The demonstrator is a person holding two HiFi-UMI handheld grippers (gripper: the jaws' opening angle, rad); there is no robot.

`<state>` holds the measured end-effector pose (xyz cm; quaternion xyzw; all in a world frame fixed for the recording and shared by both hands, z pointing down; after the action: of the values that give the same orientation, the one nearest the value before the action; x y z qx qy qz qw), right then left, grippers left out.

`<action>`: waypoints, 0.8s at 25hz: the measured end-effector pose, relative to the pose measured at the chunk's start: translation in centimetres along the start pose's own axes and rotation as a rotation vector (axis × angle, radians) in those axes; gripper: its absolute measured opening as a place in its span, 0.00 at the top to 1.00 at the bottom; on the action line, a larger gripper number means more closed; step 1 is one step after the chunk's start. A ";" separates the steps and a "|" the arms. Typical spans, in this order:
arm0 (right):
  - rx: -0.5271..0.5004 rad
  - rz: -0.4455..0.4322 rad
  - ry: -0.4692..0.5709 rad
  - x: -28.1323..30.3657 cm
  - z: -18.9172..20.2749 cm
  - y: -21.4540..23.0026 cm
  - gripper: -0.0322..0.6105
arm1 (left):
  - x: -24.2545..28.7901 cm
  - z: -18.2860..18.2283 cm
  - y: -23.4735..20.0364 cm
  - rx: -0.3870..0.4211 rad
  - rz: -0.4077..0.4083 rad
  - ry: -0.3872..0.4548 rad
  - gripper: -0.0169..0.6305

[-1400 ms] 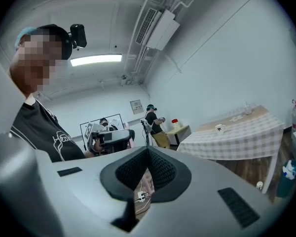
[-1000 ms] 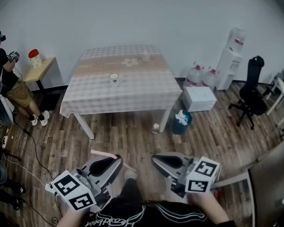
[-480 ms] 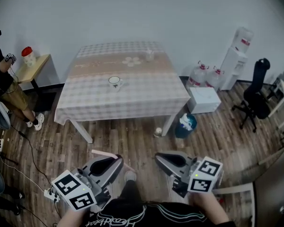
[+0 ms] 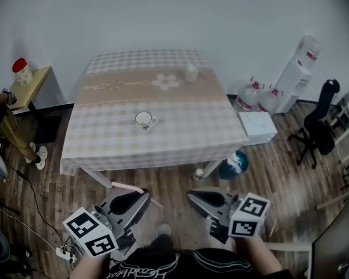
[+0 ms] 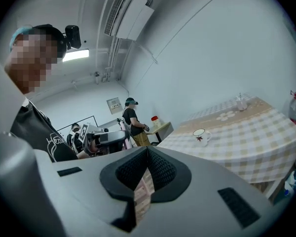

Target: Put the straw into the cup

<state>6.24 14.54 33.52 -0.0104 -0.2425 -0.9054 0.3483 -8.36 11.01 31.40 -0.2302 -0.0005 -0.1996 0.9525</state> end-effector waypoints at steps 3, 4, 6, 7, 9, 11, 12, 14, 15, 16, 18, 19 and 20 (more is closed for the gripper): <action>-0.002 0.007 -0.009 2.8 -1.8 2.4 0.93 | 1.8 -1.7 -3.7 0.000 0.005 -0.003 0.94; -0.005 0.008 -0.007 3.5 -2.4 3.0 0.93 | 2.4 -2.2 -4.6 0.003 0.006 -0.004 0.94; -0.009 0.011 -0.002 4.6 -3.3 4.3 0.93 | 3.5 -3.2 -6.1 0.012 0.009 -0.002 0.94; -0.009 0.013 0.000 4.9 -3.6 4.8 0.93 | 4.0 -3.6 -6.6 0.018 0.010 0.000 0.94; -0.004 0.017 0.005 5.4 -4.0 5.8 0.93 | 4.7 -4.2 -7.3 0.032 0.008 0.003 0.94; 0.005 0.018 0.012 5.6 -4.1 6.6 0.93 | 5.1 -4.4 -7.9 0.042 0.002 0.005 0.94; 0.009 0.017 0.015 5.6 -4.2 7.0 0.93 | 5.3 -4.4 -8.1 0.044 -0.002 0.005 0.94; 0.014 0.010 0.020 5.9 -4.5 7.7 0.93 | 5.8 -4.6 -8.6 0.043 -0.008 0.002 0.94; 0.013 0.005 0.020 6.1 -4.7 8.0 0.93 | 6.0 -4.8 -8.9 0.042 -0.011 0.000 0.94; 0.012 -0.001 0.020 6.2 -5.0 8.4 0.93 | 6.3 -5.0 -9.1 0.042 -0.016 -0.001 0.94; 0.010 -0.015 0.021 6.7 -5.5 9.3 0.93 | 6.8 -5.4 -9.8 0.048 -0.029 0.001 0.94; 0.010 -0.024 0.020 7.1 -5.7 9.8 0.93 | 7.0 -5.7 -10.1 0.051 -0.037 0.003 0.94; 0.010 -0.033 0.019 7.5 -6.0 10.3 0.93 | 7.2 -6.0 -10.6 0.054 -0.047 0.007 0.94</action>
<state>8.03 0.61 34.08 0.0042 -0.2440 -0.9098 0.3356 -6.31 -2.95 31.37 -0.2034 -0.0081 -0.2225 0.9535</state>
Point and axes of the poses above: the fingertips, and each gripper's own axes: x forward along the fingers, y to its right, z out of its underside, the point moved 3 cm from there along -x, backward along the fingers
